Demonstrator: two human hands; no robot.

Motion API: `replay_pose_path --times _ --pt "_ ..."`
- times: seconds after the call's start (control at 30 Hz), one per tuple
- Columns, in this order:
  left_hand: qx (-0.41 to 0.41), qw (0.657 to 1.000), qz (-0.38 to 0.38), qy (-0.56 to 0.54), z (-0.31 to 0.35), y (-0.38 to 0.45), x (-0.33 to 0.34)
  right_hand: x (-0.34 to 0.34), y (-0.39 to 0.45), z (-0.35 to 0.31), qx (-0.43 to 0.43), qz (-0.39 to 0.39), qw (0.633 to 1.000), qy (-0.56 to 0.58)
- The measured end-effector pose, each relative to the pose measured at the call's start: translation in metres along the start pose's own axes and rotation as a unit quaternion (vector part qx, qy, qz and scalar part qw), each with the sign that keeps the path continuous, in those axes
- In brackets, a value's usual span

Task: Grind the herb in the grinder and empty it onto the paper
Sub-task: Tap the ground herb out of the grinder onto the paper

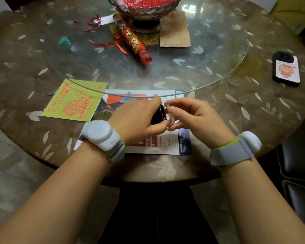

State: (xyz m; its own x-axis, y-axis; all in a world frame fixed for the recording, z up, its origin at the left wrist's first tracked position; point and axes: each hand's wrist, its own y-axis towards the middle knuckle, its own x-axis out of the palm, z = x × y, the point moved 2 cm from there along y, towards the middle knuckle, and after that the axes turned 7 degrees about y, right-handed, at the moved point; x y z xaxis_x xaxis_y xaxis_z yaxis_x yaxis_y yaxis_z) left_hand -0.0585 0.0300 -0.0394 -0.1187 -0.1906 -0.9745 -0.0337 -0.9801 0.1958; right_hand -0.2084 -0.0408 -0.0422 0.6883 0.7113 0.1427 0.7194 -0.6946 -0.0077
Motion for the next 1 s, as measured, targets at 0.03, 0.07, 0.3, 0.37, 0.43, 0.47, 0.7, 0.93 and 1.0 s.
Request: replay_pose_path --times 0.03,0.07,0.3,0.37,0.43,0.47,0.7,0.93,1.0 --pt "0.003 1.000 -0.002 -0.008 0.001 -0.001 0.000 -0.002 0.000 0.002 0.001 0.001 1.000 0.019" --pt "0.006 1.000 -0.002 -0.015 0.001 -0.002 0.000 -0.004 -0.001 0.004 0.001 0.003 0.999 0.038" --pt "0.016 1.000 -0.025 0.005 0.004 -0.011 0.002 -0.012 -0.005 0.022 0.020 0.023 0.990 0.139" --pt "0.015 0.999 -0.029 0.021 0.003 -0.012 0.002 -0.018 -0.006 0.027 0.021 0.045 0.991 0.127" --pt "0.015 0.999 -0.031 0.032 0.004 -0.010 0.002 -0.028 -0.007 0.031 0.022 0.080 0.991 0.106" --pt "0.015 0.999 -0.034 0.036 0.004 -0.009 0.001 -0.034 -0.008 0.033 0.022 0.099 0.990 0.098" --pt "0.015 0.995 -0.071 0.065 0.008 0.001 0.005 -0.047 -0.012 0.042 0.017 0.147 0.984 0.096" --pt "0.024 0.989 -0.100 0.104 0.007 0.009 0.013 -0.040 -0.007 0.046 0.015 0.136 0.984 0.112" --pt "0.021 0.987 -0.109 0.118 0.003 0.013 0.014 -0.038 -0.006 0.047 0.016 0.134 0.984 0.116"
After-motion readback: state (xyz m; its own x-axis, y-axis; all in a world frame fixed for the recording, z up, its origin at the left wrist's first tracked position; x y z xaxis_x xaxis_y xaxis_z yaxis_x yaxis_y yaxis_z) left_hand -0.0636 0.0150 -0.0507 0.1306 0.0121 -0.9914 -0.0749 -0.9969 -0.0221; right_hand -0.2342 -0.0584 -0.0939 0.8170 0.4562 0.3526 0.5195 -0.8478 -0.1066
